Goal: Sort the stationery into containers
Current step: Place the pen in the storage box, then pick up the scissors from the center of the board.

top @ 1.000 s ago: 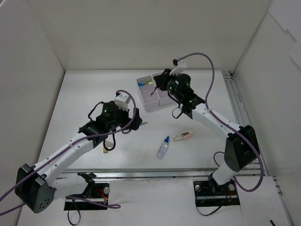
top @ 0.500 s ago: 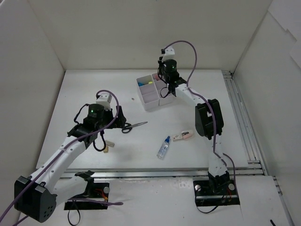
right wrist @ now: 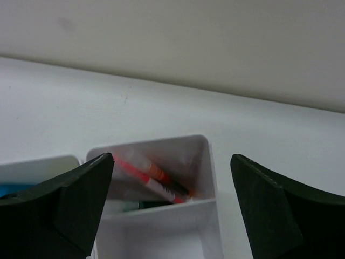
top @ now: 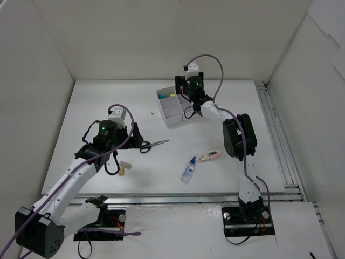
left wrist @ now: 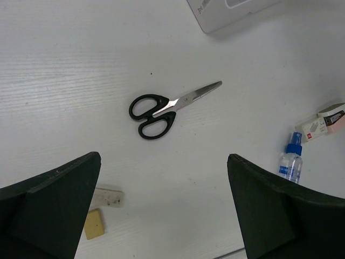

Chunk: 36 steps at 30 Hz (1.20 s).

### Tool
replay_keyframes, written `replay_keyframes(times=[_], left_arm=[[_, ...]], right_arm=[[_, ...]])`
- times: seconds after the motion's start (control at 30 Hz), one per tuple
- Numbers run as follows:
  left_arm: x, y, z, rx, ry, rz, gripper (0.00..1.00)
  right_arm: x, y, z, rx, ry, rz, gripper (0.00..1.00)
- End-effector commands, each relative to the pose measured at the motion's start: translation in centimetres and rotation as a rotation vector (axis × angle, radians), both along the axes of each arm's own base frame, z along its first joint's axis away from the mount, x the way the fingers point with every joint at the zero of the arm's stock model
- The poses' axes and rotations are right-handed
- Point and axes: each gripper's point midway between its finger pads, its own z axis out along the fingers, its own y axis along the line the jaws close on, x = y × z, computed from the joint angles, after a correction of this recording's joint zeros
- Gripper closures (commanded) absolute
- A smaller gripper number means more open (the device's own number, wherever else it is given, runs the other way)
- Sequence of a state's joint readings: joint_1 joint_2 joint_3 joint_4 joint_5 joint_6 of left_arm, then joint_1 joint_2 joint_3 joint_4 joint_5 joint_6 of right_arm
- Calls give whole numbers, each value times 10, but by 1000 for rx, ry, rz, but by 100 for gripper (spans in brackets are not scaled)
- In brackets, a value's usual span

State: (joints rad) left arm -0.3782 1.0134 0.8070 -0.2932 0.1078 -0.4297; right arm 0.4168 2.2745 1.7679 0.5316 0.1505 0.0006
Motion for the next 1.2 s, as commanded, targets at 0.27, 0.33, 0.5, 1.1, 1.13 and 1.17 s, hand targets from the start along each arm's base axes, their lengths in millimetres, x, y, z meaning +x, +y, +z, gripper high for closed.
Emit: replay_keyframes(times=[0.27,0.33,0.5,1.1,1.13,1.17], left_arm=[[-33,46,7,-52,83,292,0],[-40,67,6,-65,129,457,1],[-78,99,-16,-26,272,649,1],[-104,105,-20,-101,211,649,1],[-103,104,-19,-100,210,642,1],[-103,104,-18,-96,208,638,1]], right_arm=[[-170,50,103,-295,3,683,2],[-202,78,81,-447,35,839,2],[-263,138,10,-711,120,1061,2],[-284,225,-105,-961,218,1130,26],[-280,225,-105,-957,218,1125,29],[-279,226,-106,-959,218,1122,31]])
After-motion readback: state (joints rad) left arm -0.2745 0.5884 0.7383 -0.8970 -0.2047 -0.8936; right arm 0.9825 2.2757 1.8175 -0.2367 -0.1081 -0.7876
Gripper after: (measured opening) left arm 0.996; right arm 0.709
